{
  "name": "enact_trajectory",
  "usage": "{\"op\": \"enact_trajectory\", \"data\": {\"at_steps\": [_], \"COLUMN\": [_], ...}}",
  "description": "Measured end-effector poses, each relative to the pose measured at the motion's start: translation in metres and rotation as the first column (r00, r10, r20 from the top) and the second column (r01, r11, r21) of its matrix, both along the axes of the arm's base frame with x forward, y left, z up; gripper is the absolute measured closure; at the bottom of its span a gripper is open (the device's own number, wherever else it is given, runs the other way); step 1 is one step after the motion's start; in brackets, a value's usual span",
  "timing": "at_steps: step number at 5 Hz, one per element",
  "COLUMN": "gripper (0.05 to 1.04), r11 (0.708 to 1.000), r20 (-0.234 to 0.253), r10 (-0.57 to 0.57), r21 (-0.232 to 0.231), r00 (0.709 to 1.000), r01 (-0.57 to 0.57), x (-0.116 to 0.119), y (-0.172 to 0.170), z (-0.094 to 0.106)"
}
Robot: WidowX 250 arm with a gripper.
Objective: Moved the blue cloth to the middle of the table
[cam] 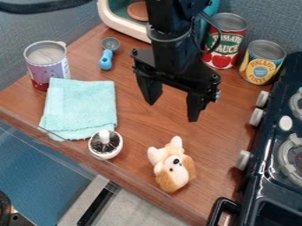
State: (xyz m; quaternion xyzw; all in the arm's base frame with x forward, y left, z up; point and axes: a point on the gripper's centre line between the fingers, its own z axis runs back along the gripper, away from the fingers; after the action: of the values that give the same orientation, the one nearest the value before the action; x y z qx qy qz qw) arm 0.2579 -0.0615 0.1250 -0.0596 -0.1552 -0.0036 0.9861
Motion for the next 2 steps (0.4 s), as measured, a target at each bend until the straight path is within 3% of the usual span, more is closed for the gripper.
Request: {"op": "enact_trajectory", "data": {"at_steps": [1, 2], "gripper": [0.083, 0.083], "r11": [1.0, 0.996], "r20": [-0.021, -0.021], "r10": [0.003, 0.084], "r21": [0.006, 0.024], "r00": [1.0, 0.996], "r01": [-0.003, -0.084], "x": [-0.002, 0.002], "y": [0.001, 0.022], "z": [-0.006, -0.006]}}
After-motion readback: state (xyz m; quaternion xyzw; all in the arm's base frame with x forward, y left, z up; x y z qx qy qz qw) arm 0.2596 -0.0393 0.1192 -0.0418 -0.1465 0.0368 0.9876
